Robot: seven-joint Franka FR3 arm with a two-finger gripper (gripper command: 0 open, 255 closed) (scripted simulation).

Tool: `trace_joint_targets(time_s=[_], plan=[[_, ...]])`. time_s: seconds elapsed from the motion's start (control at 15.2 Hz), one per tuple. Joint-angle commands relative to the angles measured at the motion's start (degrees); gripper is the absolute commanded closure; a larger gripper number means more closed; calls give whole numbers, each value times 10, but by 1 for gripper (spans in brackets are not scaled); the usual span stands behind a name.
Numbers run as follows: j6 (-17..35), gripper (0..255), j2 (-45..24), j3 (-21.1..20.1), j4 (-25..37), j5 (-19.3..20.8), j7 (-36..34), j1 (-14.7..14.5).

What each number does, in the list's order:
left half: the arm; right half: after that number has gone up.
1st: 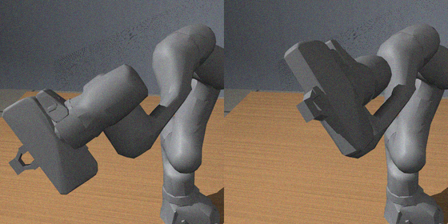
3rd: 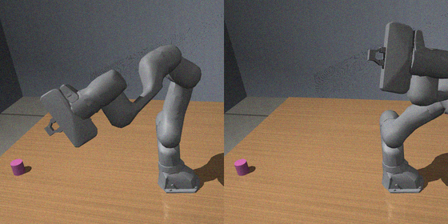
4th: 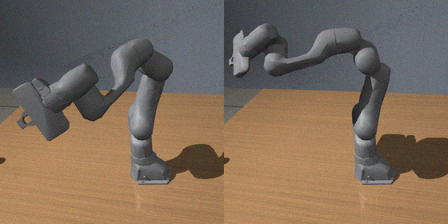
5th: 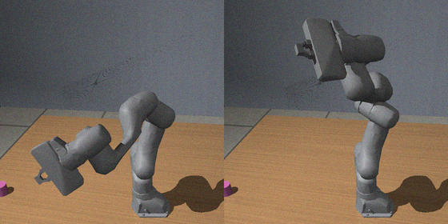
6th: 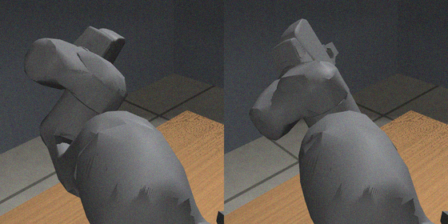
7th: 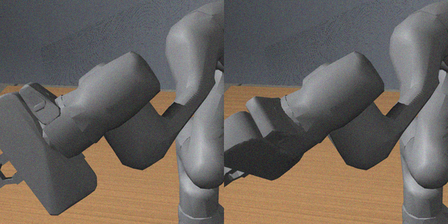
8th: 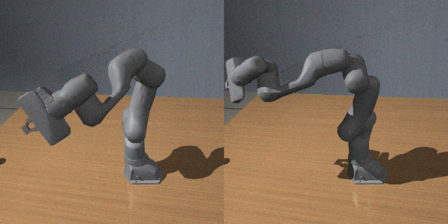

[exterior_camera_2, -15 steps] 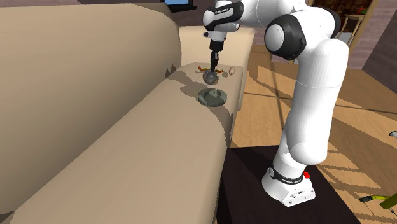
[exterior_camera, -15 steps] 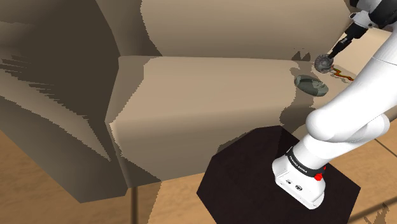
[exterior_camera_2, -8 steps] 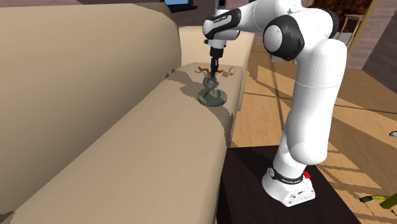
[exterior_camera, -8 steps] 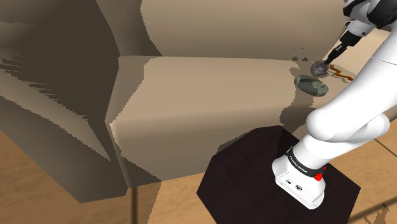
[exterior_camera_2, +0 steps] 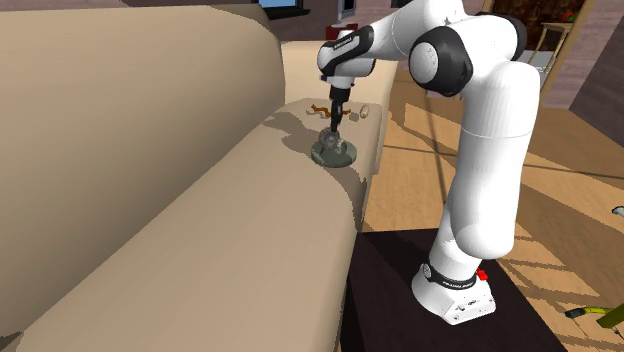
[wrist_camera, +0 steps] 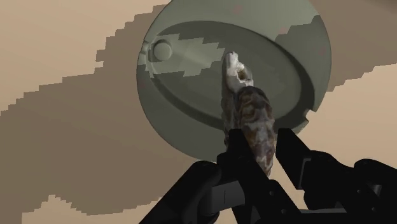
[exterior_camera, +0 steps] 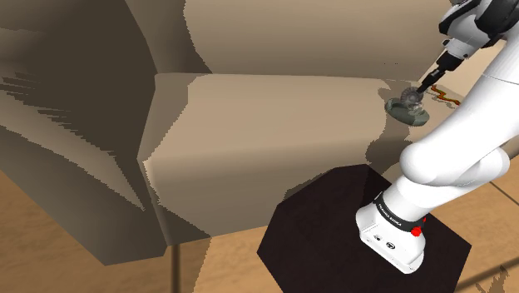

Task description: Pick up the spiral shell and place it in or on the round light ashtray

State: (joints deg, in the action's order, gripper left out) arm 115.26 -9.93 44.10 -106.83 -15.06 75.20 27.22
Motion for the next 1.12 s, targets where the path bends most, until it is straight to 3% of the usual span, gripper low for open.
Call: trace_joint_targets(time_s=[0.0,0.53,0.59,0.92,1.06], plan=[[11,255,-4,-1,-8,-5,4,1],[11,255,-4,-1,-8,-5,4,1],[11,0,-4,-1,-8,-5,4,1],[11,0,-4,-1,-8,-5,4,1],[-22,0,10,3,16,10,-6,-1]])
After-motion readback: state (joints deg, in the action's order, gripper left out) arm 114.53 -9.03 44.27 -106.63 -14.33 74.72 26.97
